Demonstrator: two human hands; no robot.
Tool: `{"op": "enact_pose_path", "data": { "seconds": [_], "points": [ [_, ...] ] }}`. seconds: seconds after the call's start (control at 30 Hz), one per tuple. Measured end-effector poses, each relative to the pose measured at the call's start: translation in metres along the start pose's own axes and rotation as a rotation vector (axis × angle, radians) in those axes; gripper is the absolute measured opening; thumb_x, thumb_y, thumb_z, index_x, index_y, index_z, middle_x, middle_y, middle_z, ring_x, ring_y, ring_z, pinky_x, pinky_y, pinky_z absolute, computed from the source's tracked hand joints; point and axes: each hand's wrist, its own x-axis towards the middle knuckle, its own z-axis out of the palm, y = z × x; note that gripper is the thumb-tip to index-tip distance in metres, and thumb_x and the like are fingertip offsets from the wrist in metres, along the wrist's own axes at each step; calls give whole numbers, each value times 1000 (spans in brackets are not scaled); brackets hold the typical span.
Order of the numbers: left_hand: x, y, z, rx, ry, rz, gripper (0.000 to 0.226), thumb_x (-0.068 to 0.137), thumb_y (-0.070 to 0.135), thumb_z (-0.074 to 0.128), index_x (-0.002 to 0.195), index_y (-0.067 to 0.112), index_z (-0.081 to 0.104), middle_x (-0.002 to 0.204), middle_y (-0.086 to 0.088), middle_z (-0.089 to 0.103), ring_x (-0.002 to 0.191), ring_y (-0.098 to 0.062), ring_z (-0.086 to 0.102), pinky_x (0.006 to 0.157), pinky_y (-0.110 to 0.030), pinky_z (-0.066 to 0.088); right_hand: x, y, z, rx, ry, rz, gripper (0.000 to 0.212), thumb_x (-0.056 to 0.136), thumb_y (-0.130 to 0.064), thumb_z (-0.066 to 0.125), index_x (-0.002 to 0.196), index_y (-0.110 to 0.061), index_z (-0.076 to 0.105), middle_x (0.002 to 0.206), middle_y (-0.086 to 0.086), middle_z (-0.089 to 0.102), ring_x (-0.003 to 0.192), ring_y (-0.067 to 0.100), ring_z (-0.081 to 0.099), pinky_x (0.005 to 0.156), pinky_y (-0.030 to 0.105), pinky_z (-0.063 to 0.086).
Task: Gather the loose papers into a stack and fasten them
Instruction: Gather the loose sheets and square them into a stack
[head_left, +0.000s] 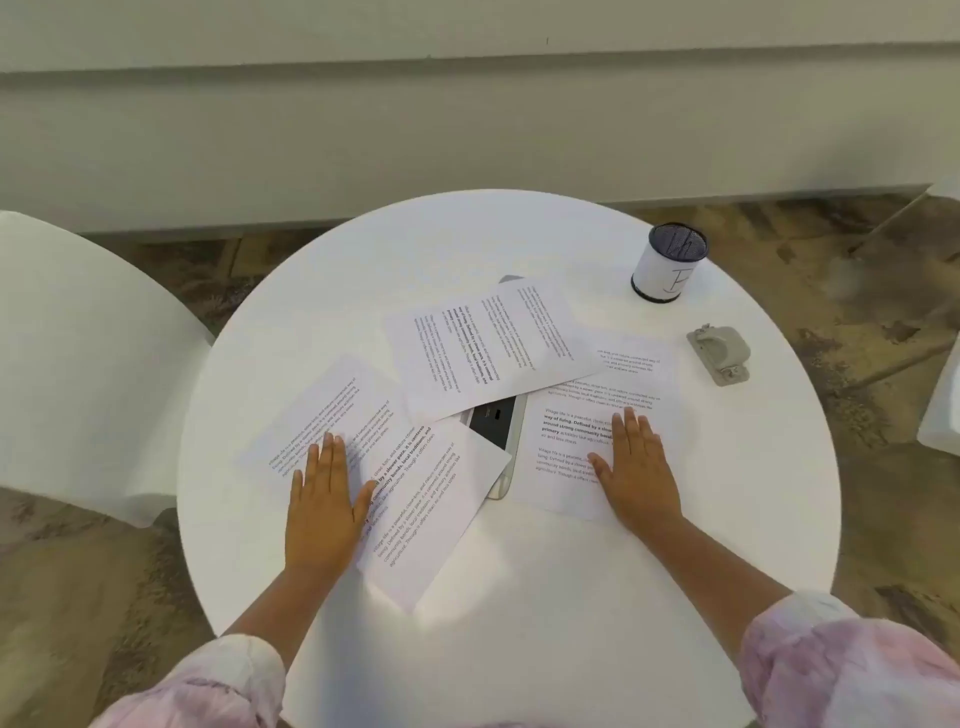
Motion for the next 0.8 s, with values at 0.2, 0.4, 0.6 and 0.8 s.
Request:
{"op": "enact_pose_path", "data": {
  "seconds": [0.2,0.4,0.6,0.8],
  "points": [
    [-7,0,22,-54,42,-111,88,79,63,5,148,8,8,158,-6,12,147,-23,9,119,-42,8,-9,5,17,20,12,48,91,77,-65,-14,147,-8,3,158,8,2,147,23,0,121,37,0],
    [-2,3,29,15,62,-116,102,78,72,-12,147,5,20,156,-11,19,145,-29,15,116,-46,12,-11,8,21,29,48,69,75,84,-50,4,147,-10,12,157,6,11,146,20,6,120,39,1],
    [0,-2,37,65,35,-152,76,88,54,11,146,7,25,155,-9,23,144,-28,20,116,-47,16,-10,11,23,21,46,73,76,85,-55,4,147,-13,7,158,2,8,146,16,3,120,37,-1],
    [0,-2,38,56,47,-155,74,88,53,11,146,8,24,156,-8,22,144,-26,19,116,-46,13,-11,10,21,23,40,71,78,84,-58,3,147,-13,7,158,2,8,146,16,3,120,38,0]
  ]
}}
